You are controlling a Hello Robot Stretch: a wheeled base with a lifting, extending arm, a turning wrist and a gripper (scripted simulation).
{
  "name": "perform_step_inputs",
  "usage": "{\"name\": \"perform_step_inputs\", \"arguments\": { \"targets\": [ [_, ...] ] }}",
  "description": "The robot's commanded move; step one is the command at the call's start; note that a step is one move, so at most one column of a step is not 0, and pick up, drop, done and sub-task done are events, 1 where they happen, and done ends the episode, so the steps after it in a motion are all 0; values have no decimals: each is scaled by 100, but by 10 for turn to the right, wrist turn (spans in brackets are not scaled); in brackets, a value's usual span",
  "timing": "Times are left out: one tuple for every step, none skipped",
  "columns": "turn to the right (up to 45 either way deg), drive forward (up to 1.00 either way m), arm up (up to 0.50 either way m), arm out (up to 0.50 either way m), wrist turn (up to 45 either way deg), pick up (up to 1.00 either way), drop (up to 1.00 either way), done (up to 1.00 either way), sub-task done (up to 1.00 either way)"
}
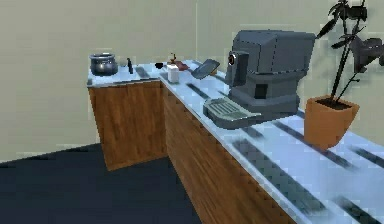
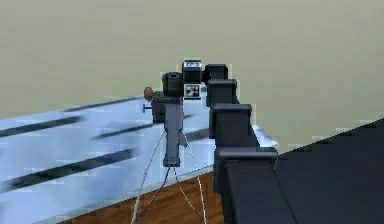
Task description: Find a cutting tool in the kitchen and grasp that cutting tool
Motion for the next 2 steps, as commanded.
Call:
{"name": "perform_step_inputs", "arguments": {
  "targets": [
    [0,0,0,0,450,0,0,0,0],
    [0,0,0,0,450,0,0,0,0]
  ]
}}
